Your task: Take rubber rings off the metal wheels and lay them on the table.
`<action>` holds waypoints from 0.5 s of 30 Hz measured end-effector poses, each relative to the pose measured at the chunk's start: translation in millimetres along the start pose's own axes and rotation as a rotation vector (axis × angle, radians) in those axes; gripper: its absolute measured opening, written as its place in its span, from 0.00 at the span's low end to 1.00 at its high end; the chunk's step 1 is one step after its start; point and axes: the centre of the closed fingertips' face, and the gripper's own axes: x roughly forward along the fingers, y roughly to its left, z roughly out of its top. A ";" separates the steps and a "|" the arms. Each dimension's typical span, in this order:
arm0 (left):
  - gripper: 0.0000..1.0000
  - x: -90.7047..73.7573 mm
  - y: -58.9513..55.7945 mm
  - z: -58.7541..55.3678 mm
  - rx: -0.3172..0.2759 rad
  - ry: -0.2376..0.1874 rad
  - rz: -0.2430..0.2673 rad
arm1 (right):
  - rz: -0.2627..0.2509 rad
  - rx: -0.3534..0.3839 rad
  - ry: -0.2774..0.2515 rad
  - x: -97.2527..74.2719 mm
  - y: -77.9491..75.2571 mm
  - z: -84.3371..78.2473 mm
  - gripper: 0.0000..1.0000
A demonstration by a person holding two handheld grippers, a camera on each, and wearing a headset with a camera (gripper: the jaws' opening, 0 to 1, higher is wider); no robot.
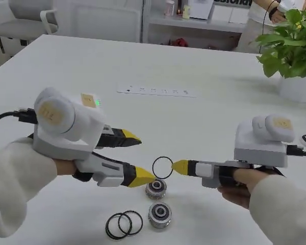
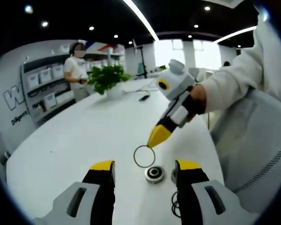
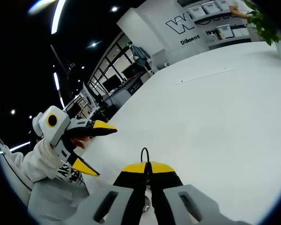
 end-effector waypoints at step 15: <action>0.68 -40.1 -2.5 7.6 0.016 -0.050 0.039 | 0.036 0.063 -0.075 -8.9 11.9 17.6 0.00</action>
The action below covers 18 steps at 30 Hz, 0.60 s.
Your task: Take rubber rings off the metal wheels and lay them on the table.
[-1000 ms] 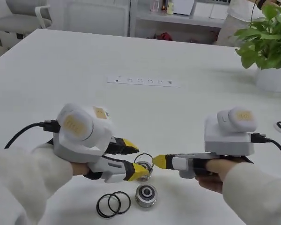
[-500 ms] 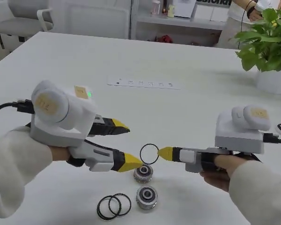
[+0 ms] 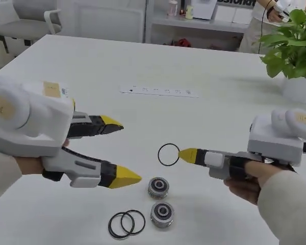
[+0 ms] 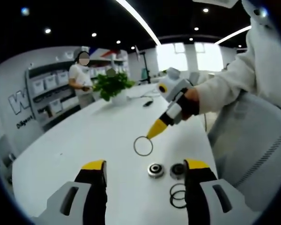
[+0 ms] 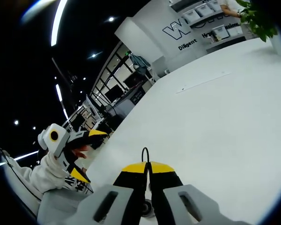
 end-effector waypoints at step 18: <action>0.73 -36.4 -17.9 -23.9 -0.074 -0.015 0.051 | 0.118 0.023 0.135 15.4 43.5 -33.6 0.00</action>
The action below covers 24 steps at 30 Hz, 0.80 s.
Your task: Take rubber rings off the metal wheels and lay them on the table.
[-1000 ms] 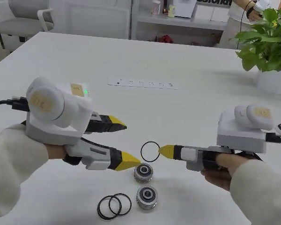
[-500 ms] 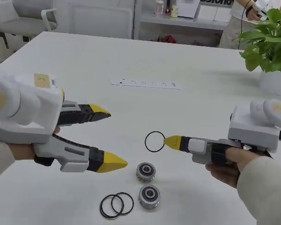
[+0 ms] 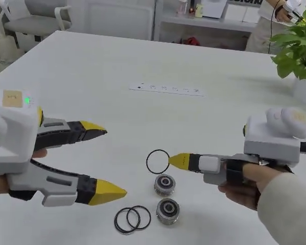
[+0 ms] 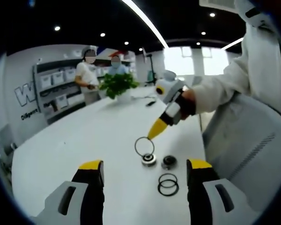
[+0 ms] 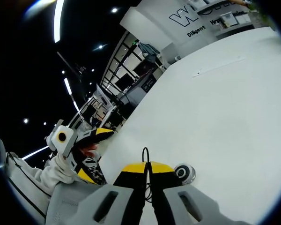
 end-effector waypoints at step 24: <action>0.74 -9.3 -8.3 -26.4 -0.048 0.042 0.019 | 0.029 -0.101 0.293 22.4 5.4 -67.7 0.00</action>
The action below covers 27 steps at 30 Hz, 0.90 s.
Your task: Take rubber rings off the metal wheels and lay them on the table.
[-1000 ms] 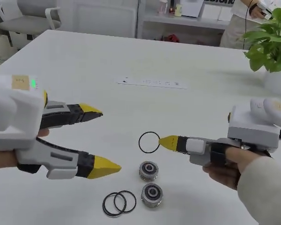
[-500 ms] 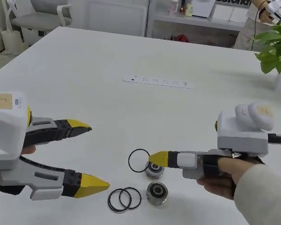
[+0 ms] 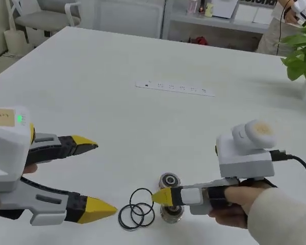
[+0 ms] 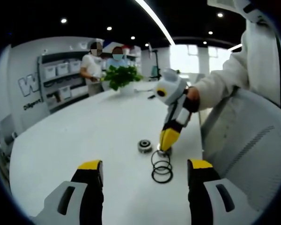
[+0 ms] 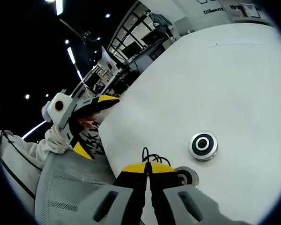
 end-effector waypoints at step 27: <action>0.72 2.7 -5.3 -9.9 0.003 0.045 -0.019 | -0.107 -0.215 0.092 2.1 -11.2 -11.4 0.03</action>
